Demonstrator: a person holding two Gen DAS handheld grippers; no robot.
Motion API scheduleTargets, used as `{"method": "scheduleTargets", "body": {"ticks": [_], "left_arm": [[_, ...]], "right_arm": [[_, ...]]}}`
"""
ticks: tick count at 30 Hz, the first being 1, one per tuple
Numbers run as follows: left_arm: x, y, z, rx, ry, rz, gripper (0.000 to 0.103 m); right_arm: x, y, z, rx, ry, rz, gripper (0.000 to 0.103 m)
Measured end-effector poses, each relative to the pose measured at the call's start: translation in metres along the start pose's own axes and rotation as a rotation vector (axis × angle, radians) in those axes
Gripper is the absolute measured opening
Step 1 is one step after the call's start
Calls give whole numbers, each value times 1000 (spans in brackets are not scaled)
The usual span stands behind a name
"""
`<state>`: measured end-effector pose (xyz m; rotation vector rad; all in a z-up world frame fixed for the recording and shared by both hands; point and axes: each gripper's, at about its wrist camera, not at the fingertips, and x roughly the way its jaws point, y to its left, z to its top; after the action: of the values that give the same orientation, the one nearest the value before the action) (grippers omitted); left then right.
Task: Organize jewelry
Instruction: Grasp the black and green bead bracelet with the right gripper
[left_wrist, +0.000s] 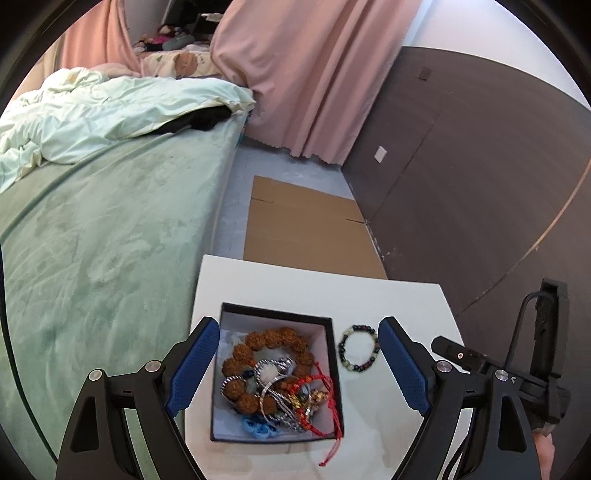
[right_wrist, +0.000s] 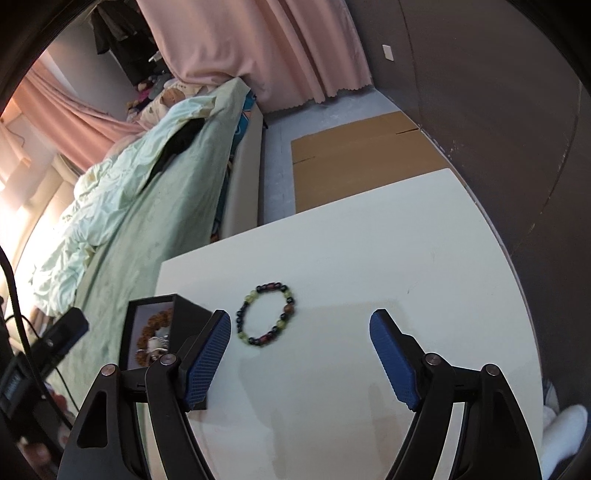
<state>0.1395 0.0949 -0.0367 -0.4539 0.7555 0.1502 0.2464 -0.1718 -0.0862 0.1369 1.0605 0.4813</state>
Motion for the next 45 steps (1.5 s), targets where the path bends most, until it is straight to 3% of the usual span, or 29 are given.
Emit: {"method": "scheduleTargets", "body": {"ticks": [8,15,21,27,29,30,35,45], "left_arm": [[12,24,17,-90,31,11,88],[23,33,29,-110,40,15,88],[29,42,32,-145,55,8,88],[29,43,32,-143,53,6,88],[29,43,31,-134,53,9,88],[29,43,30,-129,54,10,88],[26,42,25,-118,56,35,88],[19,28,5,-64,48,87,88]], "right_arm": [[31,-14,14,36,81,-9,78],[59,24,17,-100,147,13,78],[76,37,13,-145,162,-59,77],[83,45,7,-224,149,-235,54],[79,49,2,-259,154,-245,28],[77,49,2,-252,163,-239,11],[66,42,-4,-214,160,-231,11],[6,39,-4,-136,23,-104,11]]}}
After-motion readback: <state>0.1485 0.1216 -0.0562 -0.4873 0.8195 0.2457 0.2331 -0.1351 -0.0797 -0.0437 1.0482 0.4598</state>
